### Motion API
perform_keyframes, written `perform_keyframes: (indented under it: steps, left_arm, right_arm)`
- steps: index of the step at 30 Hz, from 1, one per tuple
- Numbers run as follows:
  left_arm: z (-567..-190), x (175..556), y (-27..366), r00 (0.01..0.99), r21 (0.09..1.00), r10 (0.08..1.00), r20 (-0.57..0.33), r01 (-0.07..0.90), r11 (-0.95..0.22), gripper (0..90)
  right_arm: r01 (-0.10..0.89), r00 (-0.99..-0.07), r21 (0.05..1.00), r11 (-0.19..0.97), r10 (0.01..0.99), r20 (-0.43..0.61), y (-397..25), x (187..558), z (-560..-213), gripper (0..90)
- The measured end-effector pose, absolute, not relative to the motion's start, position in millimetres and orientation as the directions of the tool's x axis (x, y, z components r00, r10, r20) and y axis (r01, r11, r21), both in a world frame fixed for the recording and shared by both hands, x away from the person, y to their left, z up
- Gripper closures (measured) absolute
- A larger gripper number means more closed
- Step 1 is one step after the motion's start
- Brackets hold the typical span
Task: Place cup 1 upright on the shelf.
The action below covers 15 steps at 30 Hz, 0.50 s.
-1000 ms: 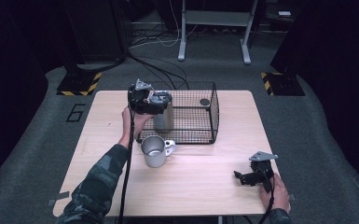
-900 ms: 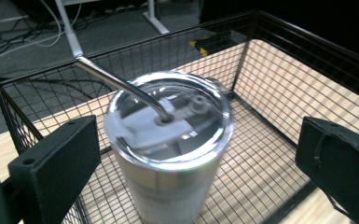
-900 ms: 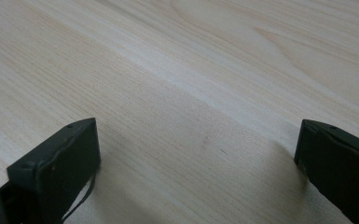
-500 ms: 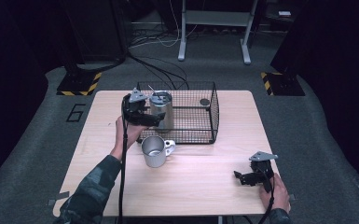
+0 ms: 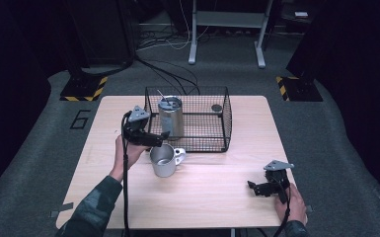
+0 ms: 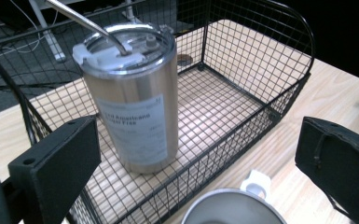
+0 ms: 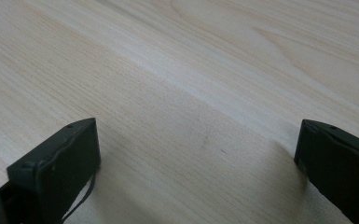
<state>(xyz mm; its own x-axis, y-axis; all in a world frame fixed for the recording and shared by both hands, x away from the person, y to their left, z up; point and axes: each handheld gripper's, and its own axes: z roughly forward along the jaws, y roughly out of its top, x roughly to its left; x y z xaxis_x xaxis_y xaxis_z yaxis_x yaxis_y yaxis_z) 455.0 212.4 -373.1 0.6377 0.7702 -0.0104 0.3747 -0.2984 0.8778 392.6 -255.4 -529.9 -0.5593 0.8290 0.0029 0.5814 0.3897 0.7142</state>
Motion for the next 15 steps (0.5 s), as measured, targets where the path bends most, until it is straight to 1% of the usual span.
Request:
perform_keyframes:
  steps: [7,10,15]
  left_arm:
    - [-378,442,224,0.643,0.876,0.765,-0.028,0.385,-0.292,0.2]
    - [-380,435,227,0.64,0.881,0.768,-0.018,0.374,-0.291,0.2]
    - [-388,426,231,0.639,0.873,0.769,-0.02,0.385,-0.298,0.2]
  right_arm:
    - [0.582,-0.559,0.714,0.39,0.829,0.003,-255,393,-530,0.0]
    - [0.581,-0.559,0.714,0.39,0.829,0.002,-255,393,-530,0.0]
    - [0.58,-0.56,0.714,0.391,0.829,0.001,-256,393,-530,0.0]
